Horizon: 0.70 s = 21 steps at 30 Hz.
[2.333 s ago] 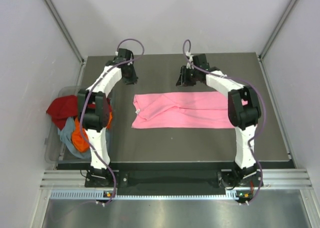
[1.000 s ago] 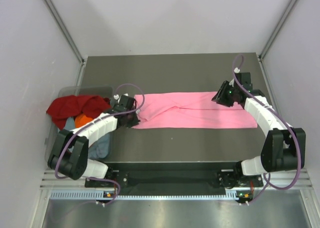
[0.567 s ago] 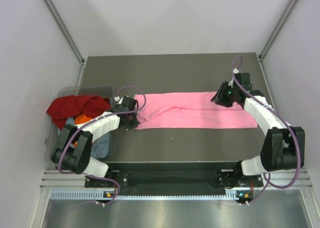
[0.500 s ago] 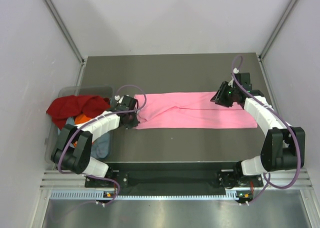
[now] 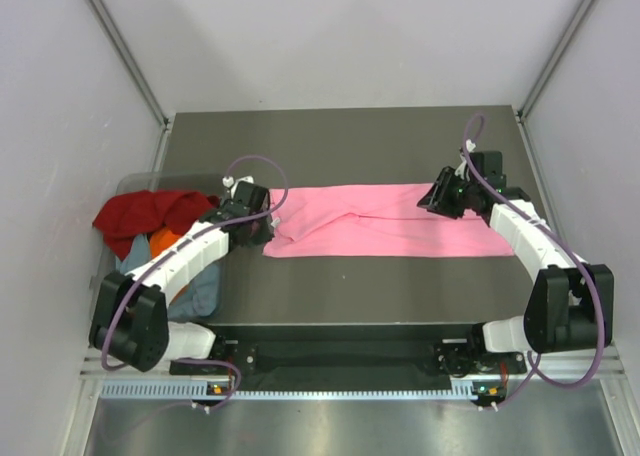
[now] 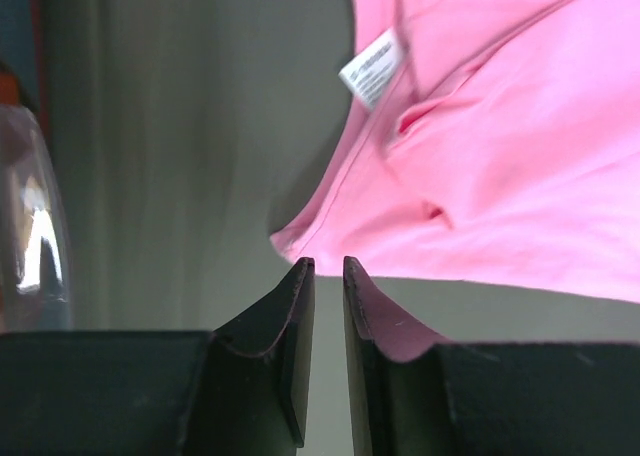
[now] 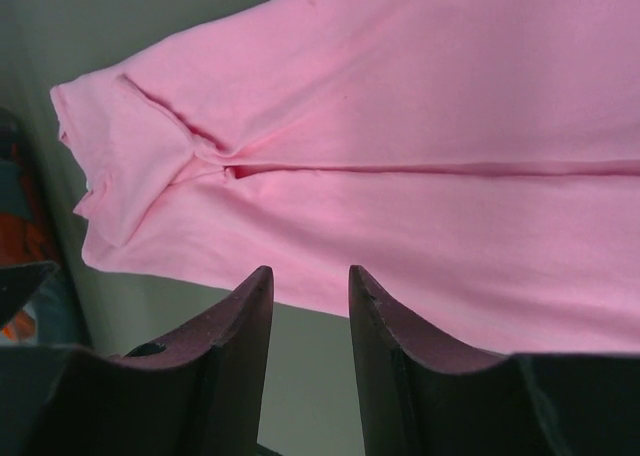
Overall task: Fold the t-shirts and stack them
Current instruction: Fold the tshirt
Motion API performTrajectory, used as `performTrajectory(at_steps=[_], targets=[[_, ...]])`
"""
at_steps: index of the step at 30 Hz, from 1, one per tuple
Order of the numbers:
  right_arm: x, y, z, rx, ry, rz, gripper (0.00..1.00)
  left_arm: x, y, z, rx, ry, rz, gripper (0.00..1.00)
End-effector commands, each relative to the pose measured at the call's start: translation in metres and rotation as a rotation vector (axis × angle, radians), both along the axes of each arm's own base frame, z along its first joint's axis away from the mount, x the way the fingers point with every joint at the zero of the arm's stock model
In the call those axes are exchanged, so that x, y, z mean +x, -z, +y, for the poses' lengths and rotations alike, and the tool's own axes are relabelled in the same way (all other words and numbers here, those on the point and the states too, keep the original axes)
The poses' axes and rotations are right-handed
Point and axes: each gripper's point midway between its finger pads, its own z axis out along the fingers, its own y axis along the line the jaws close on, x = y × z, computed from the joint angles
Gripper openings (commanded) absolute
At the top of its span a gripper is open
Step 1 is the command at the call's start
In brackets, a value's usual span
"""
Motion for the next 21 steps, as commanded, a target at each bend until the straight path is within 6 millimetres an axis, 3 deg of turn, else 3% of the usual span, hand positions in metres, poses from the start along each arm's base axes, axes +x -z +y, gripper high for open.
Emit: performTrajectory(at_steps=[1,10,15,18,21], targets=[[0.013,-0.025,0.009,0.039,-0.032,-0.101,0.37,-0.014,0.019,0.004,0.014,0.000,0.069,0.24],[0.015,-0.028,0.009,0.042,-0.036,-0.119,0.37,-0.018,0.060,-0.002,-0.004,0.016,0.128,0.27],[0.017,-0.026,0.008,0.028,-0.040,-0.119,0.38,-0.019,0.088,0.016,0.117,-0.027,0.205,0.09],[0.019,-0.028,0.007,0.022,-0.035,-0.126,0.38,-0.012,0.091,0.025,0.180,-0.059,0.217,0.01],[0.021,-0.029,0.006,0.020,-0.031,-0.127,0.38,-0.006,0.088,0.027,0.210,-0.071,0.219,0.00]])
